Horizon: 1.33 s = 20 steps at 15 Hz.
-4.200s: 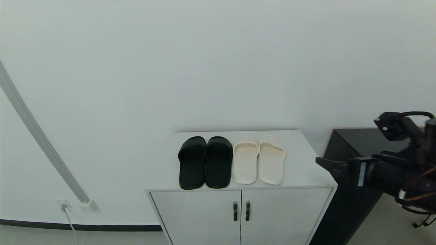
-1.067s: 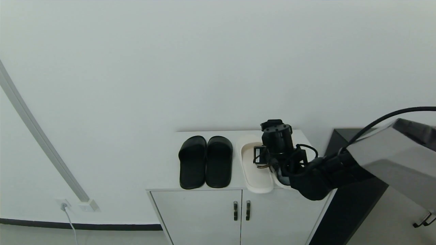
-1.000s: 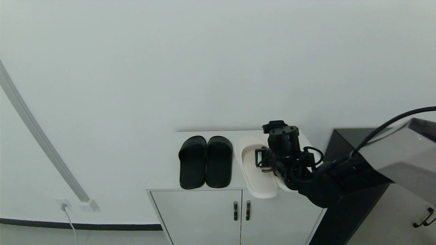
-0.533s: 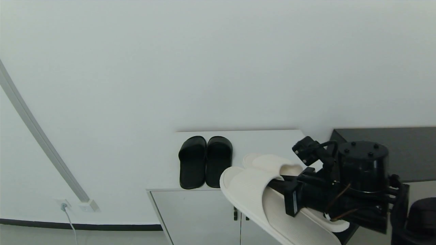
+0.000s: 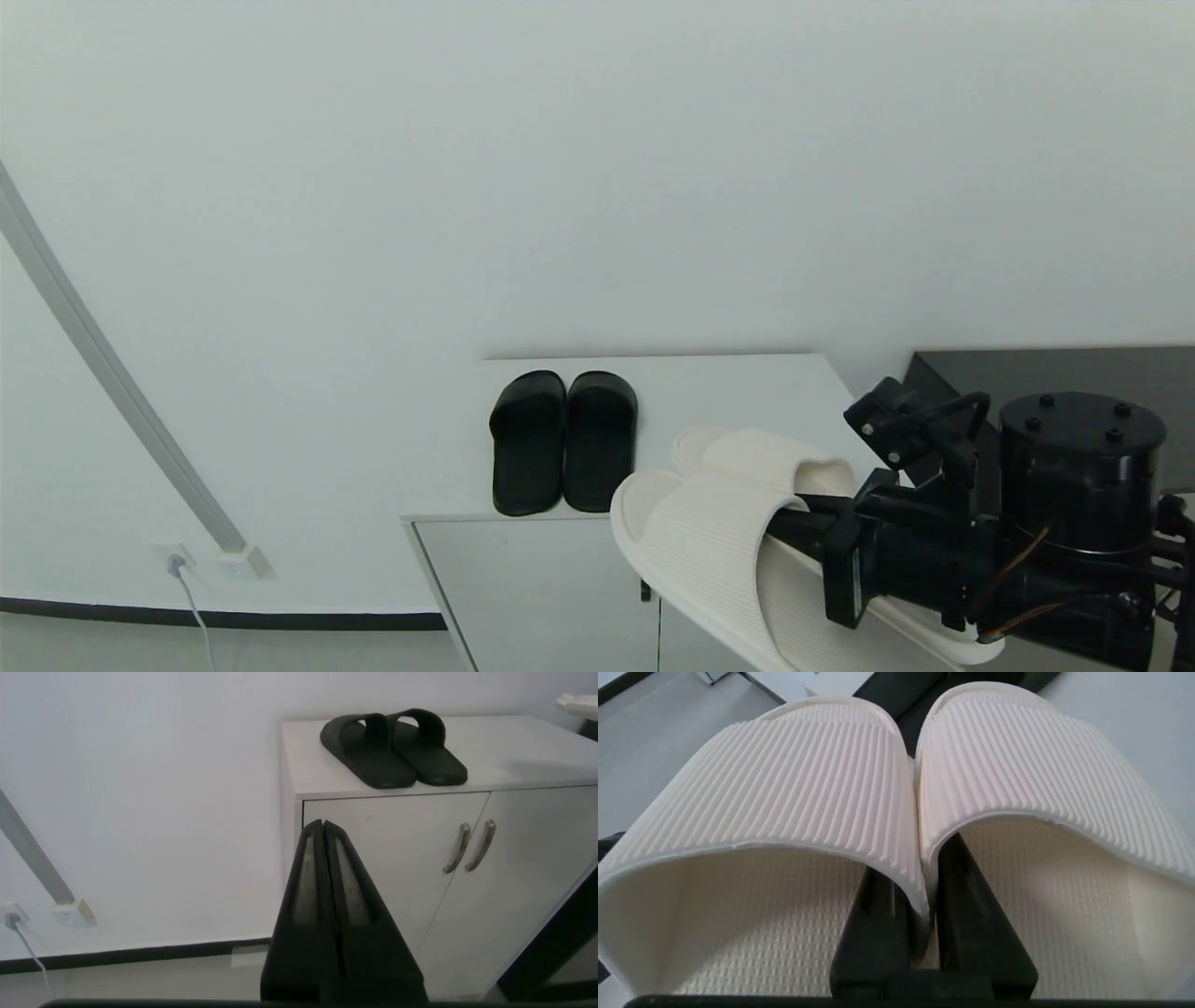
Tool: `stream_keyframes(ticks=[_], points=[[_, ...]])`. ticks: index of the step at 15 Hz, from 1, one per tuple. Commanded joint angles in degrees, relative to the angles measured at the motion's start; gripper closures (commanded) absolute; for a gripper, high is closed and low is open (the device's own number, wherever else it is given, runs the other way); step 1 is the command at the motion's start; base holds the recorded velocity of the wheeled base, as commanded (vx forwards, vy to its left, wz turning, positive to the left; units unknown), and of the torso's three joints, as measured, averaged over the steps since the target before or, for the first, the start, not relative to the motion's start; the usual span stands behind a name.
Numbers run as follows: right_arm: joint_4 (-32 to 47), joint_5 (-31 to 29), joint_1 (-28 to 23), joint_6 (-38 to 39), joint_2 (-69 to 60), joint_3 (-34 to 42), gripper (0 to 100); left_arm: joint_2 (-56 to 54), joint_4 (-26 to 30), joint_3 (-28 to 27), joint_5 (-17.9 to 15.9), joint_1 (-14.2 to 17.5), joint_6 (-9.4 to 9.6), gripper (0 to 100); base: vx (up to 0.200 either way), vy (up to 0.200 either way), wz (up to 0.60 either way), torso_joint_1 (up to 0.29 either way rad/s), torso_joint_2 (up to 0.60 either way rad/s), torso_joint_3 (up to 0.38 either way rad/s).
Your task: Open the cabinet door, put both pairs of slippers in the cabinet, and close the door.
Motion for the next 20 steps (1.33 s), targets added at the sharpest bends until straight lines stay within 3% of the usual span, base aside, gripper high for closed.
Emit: stream_keyframes(ticks=[1,4,17,20], points=[[0.0,0.0,0.1,0.0,-0.1,0.1,100,0.1,0.0,0.0,0.0,0.0,-0.04,100,-0.2,0.0,0.0,0.022,0.01,0.002],[-0.1,-0.1,0.1,0.0,0.0,0.8,100,0.1,0.0,0.0,0.0,0.0,-0.04,100,-0.2,0.0,0.0,-0.009,0.0,0.007],[-0.3,-0.1,0.2,-1.3,-0.2,2.7,100,0.1,0.0,0.0,0.0,0.0,0.05,100,0.0,0.0,0.0,0.0,0.0,0.0],[-0.4,-0.1,0.2,-1.3,-0.2,2.8,100,0.1,0.0,0.0,-0.1,0.0,0.05,100,0.0,0.0,0.0,-0.128,0.3,0.163]])
